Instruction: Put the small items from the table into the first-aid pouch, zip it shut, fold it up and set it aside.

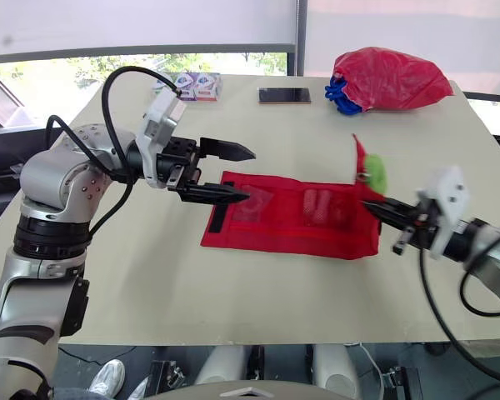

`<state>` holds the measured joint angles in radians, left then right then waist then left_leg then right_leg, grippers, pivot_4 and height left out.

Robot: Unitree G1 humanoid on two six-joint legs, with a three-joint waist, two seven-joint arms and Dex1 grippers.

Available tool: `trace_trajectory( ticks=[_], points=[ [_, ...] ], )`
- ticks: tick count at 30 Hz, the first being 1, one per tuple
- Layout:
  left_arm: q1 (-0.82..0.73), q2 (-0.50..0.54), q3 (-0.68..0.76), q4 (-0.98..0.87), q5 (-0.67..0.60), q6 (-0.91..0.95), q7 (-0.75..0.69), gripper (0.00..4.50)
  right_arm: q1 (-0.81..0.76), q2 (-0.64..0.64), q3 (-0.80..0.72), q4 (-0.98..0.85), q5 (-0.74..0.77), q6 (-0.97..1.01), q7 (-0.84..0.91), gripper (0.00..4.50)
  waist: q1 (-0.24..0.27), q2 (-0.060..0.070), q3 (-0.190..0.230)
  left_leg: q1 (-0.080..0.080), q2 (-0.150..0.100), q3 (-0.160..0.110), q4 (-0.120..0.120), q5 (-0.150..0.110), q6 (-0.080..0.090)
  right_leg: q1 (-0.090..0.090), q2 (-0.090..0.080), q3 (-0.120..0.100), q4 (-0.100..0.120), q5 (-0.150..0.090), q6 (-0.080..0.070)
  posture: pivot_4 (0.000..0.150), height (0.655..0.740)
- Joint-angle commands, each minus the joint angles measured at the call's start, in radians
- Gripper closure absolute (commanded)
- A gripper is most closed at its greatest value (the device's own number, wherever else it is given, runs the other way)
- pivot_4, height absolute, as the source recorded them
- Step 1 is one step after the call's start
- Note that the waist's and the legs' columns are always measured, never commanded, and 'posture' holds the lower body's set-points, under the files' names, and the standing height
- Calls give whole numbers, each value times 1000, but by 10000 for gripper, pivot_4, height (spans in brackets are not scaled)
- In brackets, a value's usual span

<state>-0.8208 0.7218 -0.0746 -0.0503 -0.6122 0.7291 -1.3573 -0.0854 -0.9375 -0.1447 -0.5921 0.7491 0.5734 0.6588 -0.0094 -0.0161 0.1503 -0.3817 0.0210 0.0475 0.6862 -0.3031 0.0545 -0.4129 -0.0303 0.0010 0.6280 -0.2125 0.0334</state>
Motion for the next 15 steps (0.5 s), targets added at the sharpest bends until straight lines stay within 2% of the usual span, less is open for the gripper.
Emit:
trace_trajectory(
  ticks=[1,7,10,13,15],
  points=[
    [-16,8,29,-6,-11,-15,0,0,-105,-6,157,-34,-115,14,38,44076,5,0,0,-1,0,0,0,0,0,0,0,0,-1,0,0,1500,7400],
    [-7,6,27,-10,-7,-22,7,0,-251,18,429,14,-368,-9,96,44076,12,-1,0,-3,-2,0,0,1,-2,-2,-3,-1,-2,-1,2,1500,7400],
    [0,7,29,-13,-9,-24,10,0,-270,13,474,40,-460,-29,116,44076,19,-1,0,-3,-2,0,0,1,-2,-2,-3,-1,-2,-1,2,1500,7400],
    [19,13,36,-7,-6,-27,16,0,-245,2,424,31,-458,-27,142,34774,23,-1,0,-3,-3,0,1,1,-3,-2,-3,-1,-2,-1,2,1500,7400],
    [29,15,39,-3,-5,-30,19,0,-230,15,381,10,-412,2,152,24337,23,-2,0,-3,-3,0,1,1,-3,-2,-3,-1,-2,-1,2,1500,7400]
  ],
)
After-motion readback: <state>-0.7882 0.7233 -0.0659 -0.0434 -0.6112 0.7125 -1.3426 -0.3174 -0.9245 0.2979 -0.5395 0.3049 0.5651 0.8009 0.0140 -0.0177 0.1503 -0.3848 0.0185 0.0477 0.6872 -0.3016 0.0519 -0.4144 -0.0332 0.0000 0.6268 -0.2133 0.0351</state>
